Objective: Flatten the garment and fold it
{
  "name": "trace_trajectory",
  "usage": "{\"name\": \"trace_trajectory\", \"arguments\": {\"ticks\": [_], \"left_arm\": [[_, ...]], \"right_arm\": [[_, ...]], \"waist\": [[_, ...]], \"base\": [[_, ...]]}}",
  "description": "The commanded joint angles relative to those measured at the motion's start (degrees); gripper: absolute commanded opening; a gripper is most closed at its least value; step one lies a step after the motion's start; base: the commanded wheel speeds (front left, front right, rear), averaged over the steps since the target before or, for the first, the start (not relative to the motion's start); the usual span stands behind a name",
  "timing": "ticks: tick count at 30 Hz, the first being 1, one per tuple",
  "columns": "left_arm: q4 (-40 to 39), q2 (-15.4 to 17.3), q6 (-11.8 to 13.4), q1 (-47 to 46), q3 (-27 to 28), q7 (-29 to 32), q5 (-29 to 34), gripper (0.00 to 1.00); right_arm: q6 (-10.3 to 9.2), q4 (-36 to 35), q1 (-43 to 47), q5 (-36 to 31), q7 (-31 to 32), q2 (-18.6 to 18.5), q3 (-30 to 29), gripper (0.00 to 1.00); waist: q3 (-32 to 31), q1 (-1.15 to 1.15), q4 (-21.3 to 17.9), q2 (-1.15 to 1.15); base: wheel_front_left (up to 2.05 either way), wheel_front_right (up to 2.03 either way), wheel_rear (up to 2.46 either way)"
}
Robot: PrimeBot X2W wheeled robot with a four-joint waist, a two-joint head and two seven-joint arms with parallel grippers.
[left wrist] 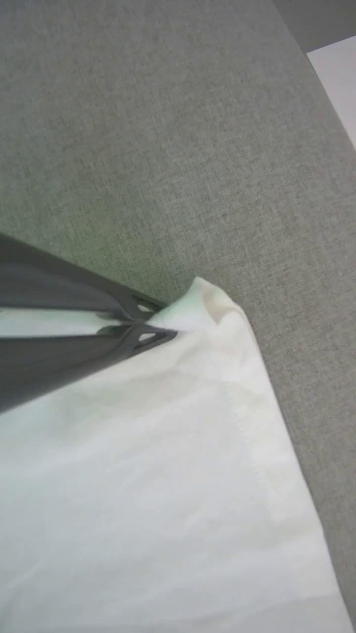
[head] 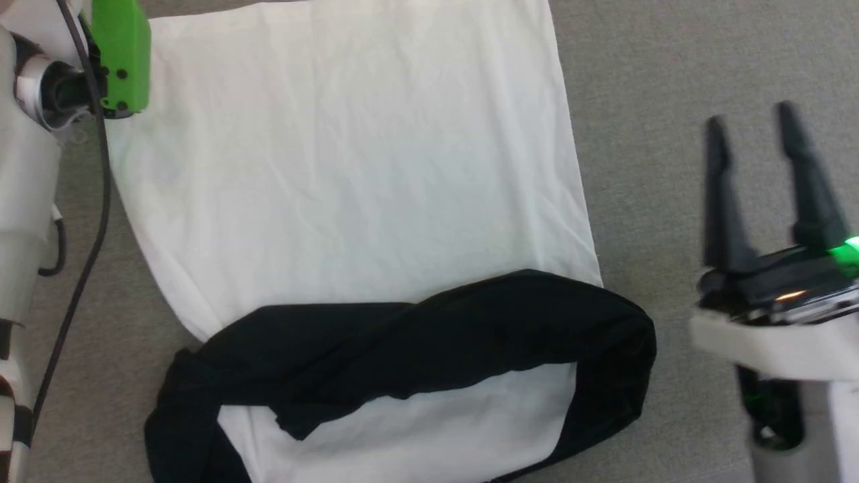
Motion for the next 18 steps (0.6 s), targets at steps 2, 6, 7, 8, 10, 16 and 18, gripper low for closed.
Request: {"name": "trace_trajectory", "arguments": {"ticks": [2,6,7,8,10,16,18], "left_arm": [[-2.01,0.56,-0.14,1.44,-1.46,-1.51,-1.83,0.0],[-6.01,1.48,-0.14,2.1,-4.99,-3.75,-4.11,0.0],[-7.16,1.61,-0.14,2.29,-6.12,-4.36,-4.65,0.0],[-8.09,1.74,-0.14,2.45,-7.02,-4.89,-5.11,0.0],[-9.96,1.79,-0.14,2.83,-8.74,-5.94,-6.55,0.0],[-14.08,1.84,-0.14,1.91,-14.15,-9.3,-9.27,0.0],[-14.41,1.96,-0.14,1.18,-15.34,-10.1,-9.52,0.0]], "right_arm": [[-0.09,-0.93,-2.5,-0.07,-0.29,-1.27,-2.18,1.0],[-0.09,-0.51,-7.47,0.23,-0.29,-5.58,-4.52,1.0],[-0.09,0.1,-9.26,0.26,-0.29,-6.79,-4.94,1.0],[-0.09,0.83,-10.9,0.73,-0.15,-7.38,-5.35,1.0],[-0.09,2.53,-14.99,1.87,3.16,-9.43,-4.81,1.0],[-0.09,14.45,-32.95,11.48,31.15,-17.86,2.98,1.0],[-0.09,18.67,-37.68,14.14,39.19,-19.81,6.09,1.0]], "waist": [[-2.53,-0.01,2.57,0.0],[-4.07,-0.01,4.84,0.0],[-4.4,-0.01,5.53,0.0],[-4.65,-0.01,5.98,0.0],[-5.05,-0.01,7.0,0.0],[-4.21,-0.01,9.87,0.0],[-3.62,-0.01,10.32,0.0]], "base": [[0.0,0.0,0.0],[0.0,0.0,0.0],[0.0,0.0,0.0],[0.0,0.0,0.0],[0.0,0.0,0.0],[0.0,0.0,0.0],[0.0,0.0,0.0]]}}
